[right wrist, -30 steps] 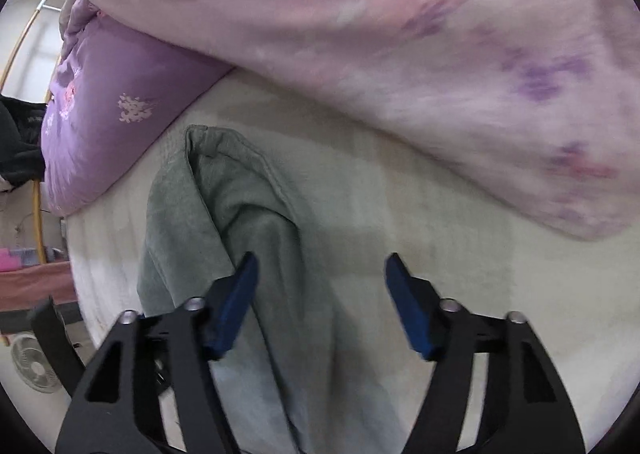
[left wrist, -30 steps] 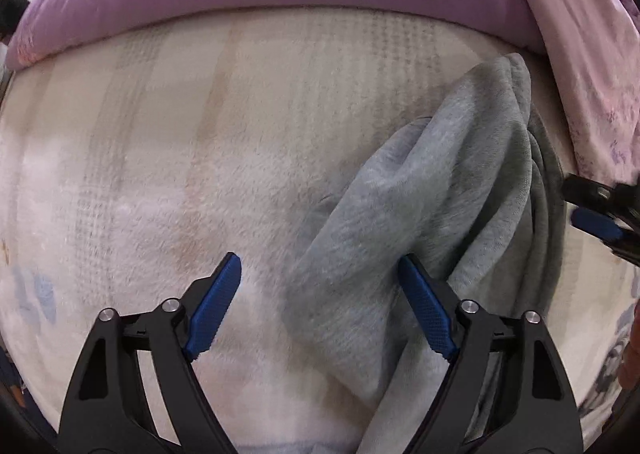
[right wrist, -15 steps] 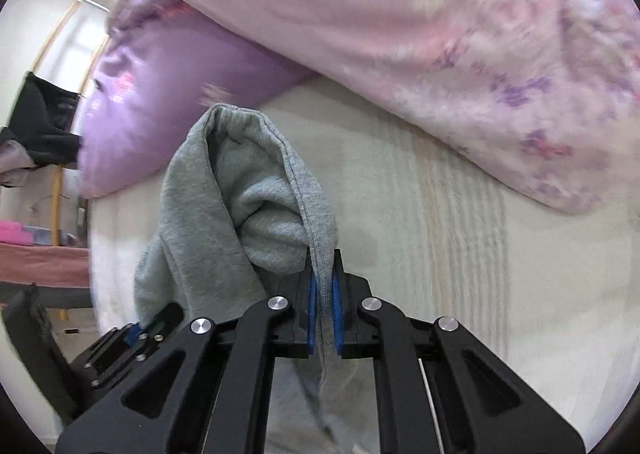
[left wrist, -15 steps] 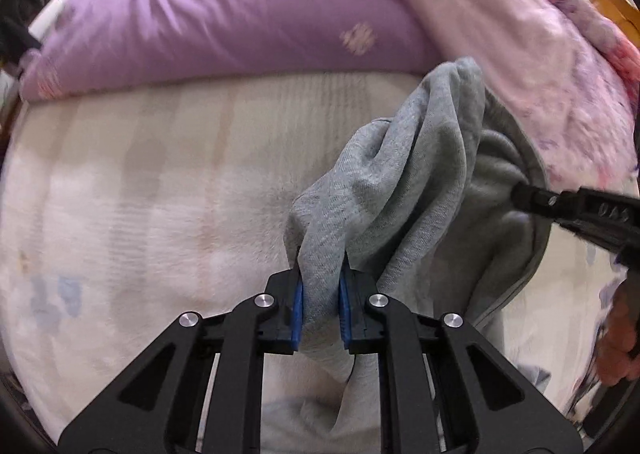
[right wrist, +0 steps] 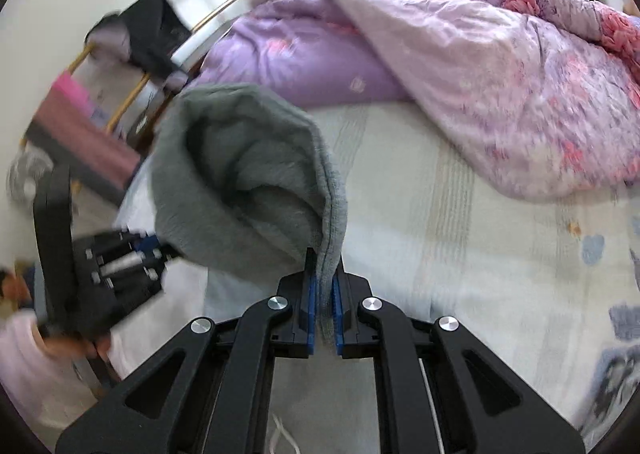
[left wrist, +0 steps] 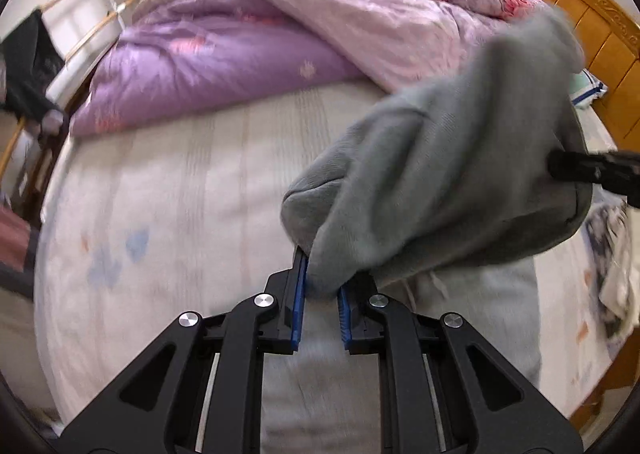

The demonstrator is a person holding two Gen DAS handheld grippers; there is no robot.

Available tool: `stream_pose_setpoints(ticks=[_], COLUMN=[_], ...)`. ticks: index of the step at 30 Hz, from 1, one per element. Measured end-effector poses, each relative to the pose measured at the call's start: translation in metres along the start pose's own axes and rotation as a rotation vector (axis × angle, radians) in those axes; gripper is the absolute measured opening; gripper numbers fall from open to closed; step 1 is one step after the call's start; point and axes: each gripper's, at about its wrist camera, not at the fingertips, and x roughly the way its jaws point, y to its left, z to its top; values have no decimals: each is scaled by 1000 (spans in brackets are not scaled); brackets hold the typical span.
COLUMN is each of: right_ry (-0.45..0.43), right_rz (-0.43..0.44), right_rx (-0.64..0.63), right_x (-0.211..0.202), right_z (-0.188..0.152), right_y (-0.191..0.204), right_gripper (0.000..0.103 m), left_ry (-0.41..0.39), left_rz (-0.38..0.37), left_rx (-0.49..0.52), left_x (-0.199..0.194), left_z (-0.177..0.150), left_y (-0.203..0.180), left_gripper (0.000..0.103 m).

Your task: Fold large clothes

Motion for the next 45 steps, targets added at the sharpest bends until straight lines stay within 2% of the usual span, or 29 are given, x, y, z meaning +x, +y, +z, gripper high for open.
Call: stream_pose_setpoints(ticks=[2,4,6,7,8,10,11,13,16,18,20,21,22,24,25,27,28,29,31,34,35,36,37,38,40,43,45], right_ry=[54,145,282,384,485,569,593,582,480,440,457,448,419,416,425,415,466,523,485,488,487,478,447,409,348,276,253], right_rz=[9,29,23,-6,-47,-37,-19,-23,-67,-64,-46,-32,-11,-4,-55,-78,-96,-116,-91,-61,-60,-61,-60,-56,-49,-38,-30], right_rx=[20,102,173,212,261,394,469,535,531,492,465,469,478,489,518,583,623,671,746,757,748,740,730,726,727,742,757], right_x=[3,12,28,41,53,58,55,45,25,25,36,43,50,71,88,115,138,158,163,148,138,131,119,107,90,79,78], right_z=[-39,-88,-135,-160,-186,-222,-237,-248,-236,-222,-207,-198,-189,-182,-180,-185,-194,-205,-211,-206,-203,-200,-193,-186,-171,-148,-136], right_y=[4,2,3,0,-3,-10,-13,-15,-15,-14,-17,-17,-18,-24,-28,-38,-45,-52,-58,-59,-59,-60,-61,-65,-74,-94,-107], right_gripper=[12,18,35,55,62,63,67,70,70,64,30,25,24,24,24,24,24,21,24,24,29,33,44,52,58,65,65], left_ry=[40,107,185,264,316,413,429,425,389,351,320,315,320,362,416,549,569,548,533,519,514,507,501,492,454,355,341], left_rz=[-24,10,11,-11,-17,-4,-8,-16,-34,-55,-58,-58,-68,-136,-127,-87,-107,-117,-139,-161,-166,-174,-192,-245,-311,-295,-258], left_rx=[5,27,6,-23,-42,-102,-127,-192,-254,-270,-247,-242,-247,-281,-285,-287,-312,-341,-384,-432,-440,-450,-454,-452,-435,-357,-344], left_x=[-5,-3,3,11,18,22,20,11,6,7,15,20,26,59,81,117,128,129,125,106,100,93,87,82,76,80,96], left_z=[-39,-88,-127,-152,-166,-198,-206,-217,-211,-197,-182,-176,-171,-170,-178,-197,-207,-210,-212,-205,-202,-196,-189,-178,-157,-116,-98], left_y=[-4,-10,-10,-10,-10,-7,-6,-1,4,4,0,-3,-6,-8,-10,-13,-13,-10,-5,6,8,11,14,17,21,28,35], left_gripper=[16,27,35,39,41,43,45,58,59,58,55,51,51,49,45,44,44,44,45,47,50,60,72,75,79,83,83])
